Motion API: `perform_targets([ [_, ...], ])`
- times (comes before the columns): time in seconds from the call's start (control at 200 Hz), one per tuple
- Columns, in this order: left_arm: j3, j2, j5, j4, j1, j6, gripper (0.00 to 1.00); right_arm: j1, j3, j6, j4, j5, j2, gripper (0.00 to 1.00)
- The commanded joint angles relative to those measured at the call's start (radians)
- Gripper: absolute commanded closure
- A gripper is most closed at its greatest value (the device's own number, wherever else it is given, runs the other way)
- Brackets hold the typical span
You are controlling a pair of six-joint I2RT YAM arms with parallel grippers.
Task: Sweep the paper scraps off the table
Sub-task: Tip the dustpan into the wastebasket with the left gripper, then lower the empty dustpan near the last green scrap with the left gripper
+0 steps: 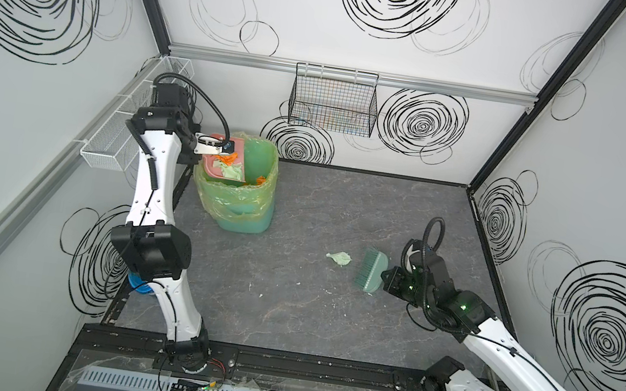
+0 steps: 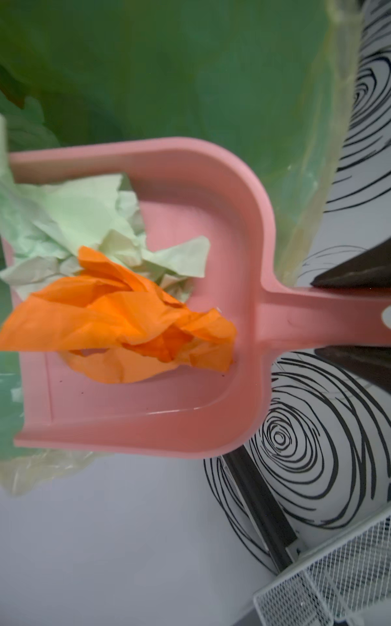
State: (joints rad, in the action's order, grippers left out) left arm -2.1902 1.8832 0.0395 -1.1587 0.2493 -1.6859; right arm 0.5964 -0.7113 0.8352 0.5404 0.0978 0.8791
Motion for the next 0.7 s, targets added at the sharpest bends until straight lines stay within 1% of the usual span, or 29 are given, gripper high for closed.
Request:
perform_targets([
  [0.0,0.103,-0.084,0.188,0.205,-0.02,-0.14,1.0,0.006,0.019,0.01,-0.029,-0.019,-0.015,1.0],
  [0.055,0.119,-0.1,0.2,0.233,-0.026,-0.161,1.0,0.005,0.024,0.007,-0.026,-0.023,-0.018,1.0],
  [0.24,0.068,-0.127,0.191,0.243,-0.045,-0.159,1.0,0.006,0.034,-0.001,-0.041,-0.015,-0.013,1.0],
  [0.38,0.063,-0.186,0.125,0.242,-0.045,-0.149,1.0,0.005,0.031,-0.008,-0.039,-0.011,-0.005,1.0],
  [0.515,0.012,-0.244,0.0,0.185,-0.032,-0.102,1.0,0.005,0.032,-0.01,-0.033,-0.013,-0.009,1.0],
  [0.62,-0.071,-0.282,-0.132,0.041,-0.028,-0.022,1.0,0.005,0.031,-0.013,-0.028,-0.023,-0.012,1.0],
  [0.69,-0.077,-0.328,-0.227,-0.046,-0.034,0.027,1.0,0.005,0.02,-0.022,-0.02,-0.032,-0.002,1.0],
])
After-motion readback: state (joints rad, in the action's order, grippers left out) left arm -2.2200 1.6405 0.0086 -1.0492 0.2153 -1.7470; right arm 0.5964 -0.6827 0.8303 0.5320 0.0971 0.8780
